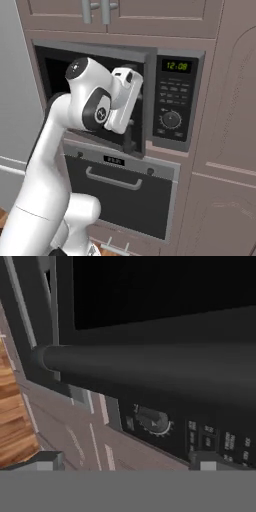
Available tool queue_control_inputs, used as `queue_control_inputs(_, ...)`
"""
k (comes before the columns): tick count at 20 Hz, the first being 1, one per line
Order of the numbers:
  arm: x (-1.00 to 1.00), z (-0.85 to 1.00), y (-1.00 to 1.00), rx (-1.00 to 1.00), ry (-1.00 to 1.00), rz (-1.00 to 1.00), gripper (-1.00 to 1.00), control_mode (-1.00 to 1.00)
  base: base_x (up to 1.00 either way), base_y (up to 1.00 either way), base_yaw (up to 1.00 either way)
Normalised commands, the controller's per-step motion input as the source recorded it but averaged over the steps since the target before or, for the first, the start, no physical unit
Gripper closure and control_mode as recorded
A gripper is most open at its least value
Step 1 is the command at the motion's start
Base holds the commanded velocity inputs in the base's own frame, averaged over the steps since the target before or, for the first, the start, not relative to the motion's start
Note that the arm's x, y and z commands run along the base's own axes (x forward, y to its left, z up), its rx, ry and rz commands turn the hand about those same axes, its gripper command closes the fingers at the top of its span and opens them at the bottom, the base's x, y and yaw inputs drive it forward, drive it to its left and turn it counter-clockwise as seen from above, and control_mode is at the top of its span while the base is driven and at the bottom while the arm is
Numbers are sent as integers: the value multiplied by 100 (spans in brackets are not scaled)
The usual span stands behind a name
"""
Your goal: Pick the cucumber from the sink and place it in the bowl. Then pick the bowl and place it in the microwave. Then close the microwave door and press the start button.
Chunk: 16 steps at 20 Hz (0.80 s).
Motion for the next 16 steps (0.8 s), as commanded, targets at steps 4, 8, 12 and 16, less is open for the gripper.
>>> queue_control_inputs(4, 100, -13, 0, 0, 10, -8, -100, -100, 0, 0, 0)
queue_control_inputs(8, 100, -19, 0, 0, 7, -2, -100, -100, 0, 0, 0)
queue_control_inputs(12, 100, -24, 0, 0, 1, 0, -100, -100, 0, 0, 0)
queue_control_inputs(16, 100, -28, 0, 0, 0, 0, -100, -100, 0, 0, 0)
